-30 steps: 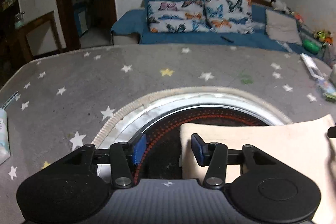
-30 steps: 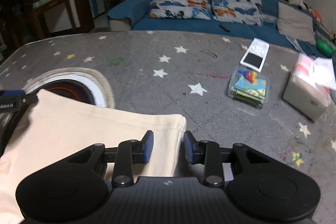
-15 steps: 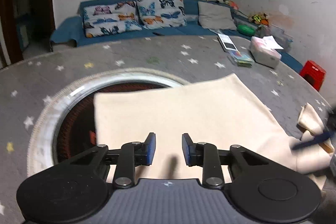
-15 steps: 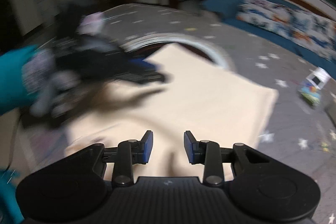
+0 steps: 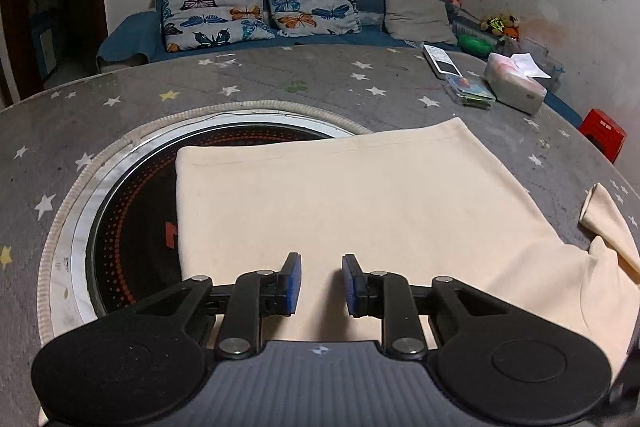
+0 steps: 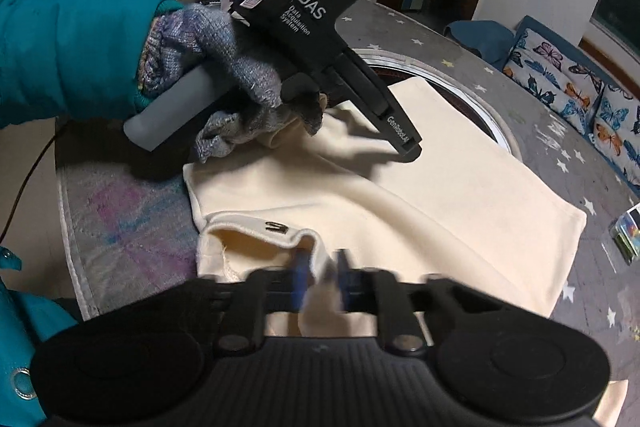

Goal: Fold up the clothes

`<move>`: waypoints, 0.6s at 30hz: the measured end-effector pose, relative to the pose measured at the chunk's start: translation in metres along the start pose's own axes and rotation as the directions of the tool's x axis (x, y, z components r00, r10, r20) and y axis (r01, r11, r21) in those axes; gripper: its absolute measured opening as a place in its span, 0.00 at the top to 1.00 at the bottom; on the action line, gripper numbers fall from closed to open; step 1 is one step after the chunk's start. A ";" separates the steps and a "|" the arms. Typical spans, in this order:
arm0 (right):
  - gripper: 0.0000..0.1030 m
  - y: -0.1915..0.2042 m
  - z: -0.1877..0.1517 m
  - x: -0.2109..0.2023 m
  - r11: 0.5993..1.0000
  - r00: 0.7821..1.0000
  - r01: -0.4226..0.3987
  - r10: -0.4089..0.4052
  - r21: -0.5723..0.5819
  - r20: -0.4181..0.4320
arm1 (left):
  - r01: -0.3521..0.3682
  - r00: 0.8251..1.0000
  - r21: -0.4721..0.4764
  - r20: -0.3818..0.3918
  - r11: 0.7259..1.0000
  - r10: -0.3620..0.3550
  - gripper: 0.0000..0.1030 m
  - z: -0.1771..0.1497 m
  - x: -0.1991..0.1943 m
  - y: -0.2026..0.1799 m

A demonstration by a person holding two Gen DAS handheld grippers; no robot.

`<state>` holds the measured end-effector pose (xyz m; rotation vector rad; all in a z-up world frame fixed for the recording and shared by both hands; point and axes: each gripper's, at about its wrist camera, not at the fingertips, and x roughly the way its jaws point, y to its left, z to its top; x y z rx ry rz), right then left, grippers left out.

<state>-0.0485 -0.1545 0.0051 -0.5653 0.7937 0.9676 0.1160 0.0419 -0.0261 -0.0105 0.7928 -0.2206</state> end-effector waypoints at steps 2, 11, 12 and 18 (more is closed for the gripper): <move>0.98 0.004 -0.003 -0.002 1.000 1.000 -0.011 0.011 -0.008 -0.006 | -0.001 1.000 -0.001 0.002 1.000 0.001 0.76 0.000 0.000 0.000; 0.98 0.022 -0.019 -0.008 0.997 0.998 -0.059 0.058 -0.043 -0.032 | -0.007 1.000 -0.004 0.012 1.000 0.007 0.76 -0.002 0.000 0.002; 0.96 0.024 -0.021 -0.009 0.997 0.997 -0.065 0.063 -0.047 -0.035 | -0.007 1.000 -0.004 0.013 1.000 0.007 0.76 -0.002 0.000 0.002; 0.93 -0.006 -0.027 -0.036 0.994 0.999 -0.030 0.028 0.107 0.023 | 0.038 0.998 0.020 0.046 0.999 -0.038 0.76 -0.009 -0.022 -0.012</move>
